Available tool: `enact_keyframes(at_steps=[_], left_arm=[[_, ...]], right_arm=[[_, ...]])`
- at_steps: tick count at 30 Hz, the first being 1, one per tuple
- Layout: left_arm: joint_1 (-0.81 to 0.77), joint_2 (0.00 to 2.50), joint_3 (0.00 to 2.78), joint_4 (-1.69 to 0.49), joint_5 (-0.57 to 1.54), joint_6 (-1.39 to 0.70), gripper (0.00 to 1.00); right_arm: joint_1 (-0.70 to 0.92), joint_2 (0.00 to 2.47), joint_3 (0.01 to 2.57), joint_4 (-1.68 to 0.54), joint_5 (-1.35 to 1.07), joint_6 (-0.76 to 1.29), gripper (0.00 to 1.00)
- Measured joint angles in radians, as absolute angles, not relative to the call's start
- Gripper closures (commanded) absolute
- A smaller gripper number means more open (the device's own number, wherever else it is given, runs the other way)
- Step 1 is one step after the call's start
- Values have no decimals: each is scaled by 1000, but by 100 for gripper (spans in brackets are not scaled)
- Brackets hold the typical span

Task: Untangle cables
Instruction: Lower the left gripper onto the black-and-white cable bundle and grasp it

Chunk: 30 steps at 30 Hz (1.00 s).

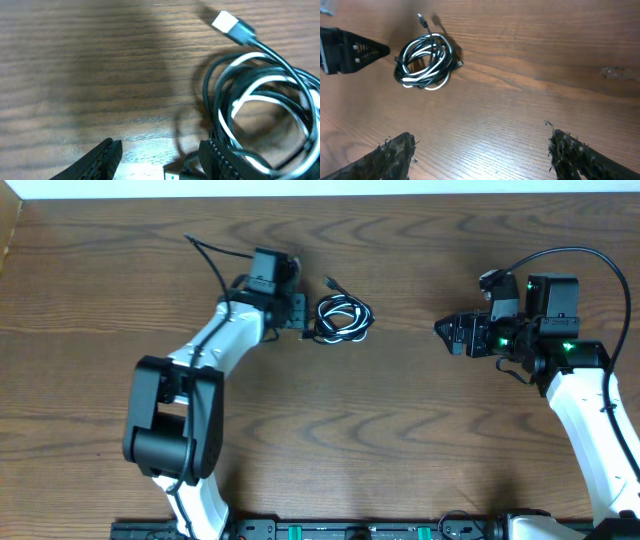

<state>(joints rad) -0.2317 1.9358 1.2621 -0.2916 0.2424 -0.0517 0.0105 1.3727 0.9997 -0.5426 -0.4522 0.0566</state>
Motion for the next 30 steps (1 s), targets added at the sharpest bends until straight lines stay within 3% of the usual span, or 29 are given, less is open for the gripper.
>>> enact_keyframes(at_steps=[11,30], left_arm=[[-221,1936,1254,-295,358,209,51],[-244,2011,1205,-191,344,262,51]], right_arm=[[10,1374,1000,-547,-448,57,16],[10,1374,1000,-559,-448,58,17]])
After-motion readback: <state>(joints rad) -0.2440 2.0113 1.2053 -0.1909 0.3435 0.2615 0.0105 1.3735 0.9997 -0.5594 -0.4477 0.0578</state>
